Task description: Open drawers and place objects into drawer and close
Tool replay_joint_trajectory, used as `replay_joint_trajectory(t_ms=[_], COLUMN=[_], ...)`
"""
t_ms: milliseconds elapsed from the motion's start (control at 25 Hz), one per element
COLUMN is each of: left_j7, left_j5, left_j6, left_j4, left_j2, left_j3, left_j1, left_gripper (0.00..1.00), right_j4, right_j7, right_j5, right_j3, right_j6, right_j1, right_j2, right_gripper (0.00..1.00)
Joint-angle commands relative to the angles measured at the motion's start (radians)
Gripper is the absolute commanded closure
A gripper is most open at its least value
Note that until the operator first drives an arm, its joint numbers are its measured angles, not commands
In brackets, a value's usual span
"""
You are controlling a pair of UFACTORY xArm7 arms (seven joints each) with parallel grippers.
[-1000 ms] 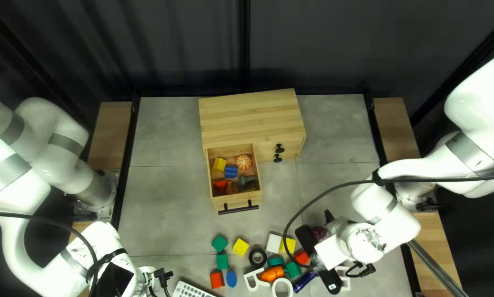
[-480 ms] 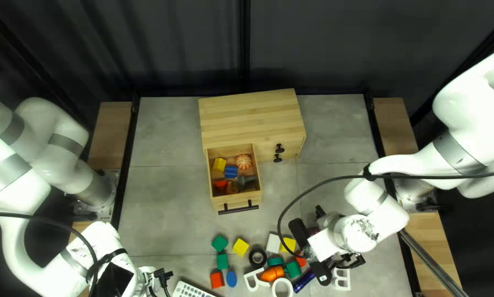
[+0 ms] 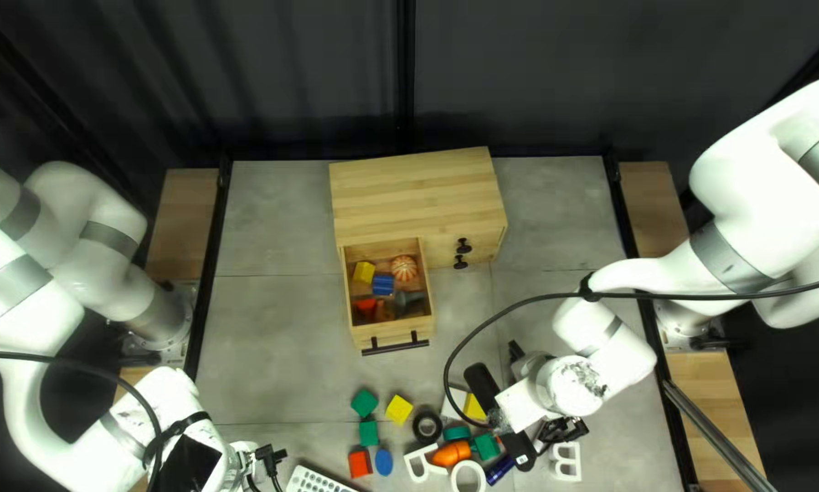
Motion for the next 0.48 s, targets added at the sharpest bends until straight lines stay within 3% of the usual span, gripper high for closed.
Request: replay_joint_trajectory(t_ms=[40, 320, 480], left_j7=[0.0, 0.0, 0.0], left_j5=[0.0, 0.0, 0.0], left_j6=[0.0, 0.0, 0.0], left_j4=[0.0, 0.0, 0.0], left_j2=[0.0, 0.0, 0.0], left_j3=[0.0, 0.0, 0.0], left_j1=[0.0, 0.0, 0.0], left_gripper=[0.0, 0.0, 0.0], right_j4=[-0.004, 0.031, 0.046], right_j7=[0.012, -0.027, -0.104], right_j5=[-0.011, 0.031, 0.074], right_j3=[-0.002, 0.017, 0.007], right_j6=[-0.011, 0.1, 0.262], right_j1=[0.003, 0.012, 0.011], right_j2=[0.012, -0.057, -0.215], right_gripper=[0.92, 0.92, 0.96])
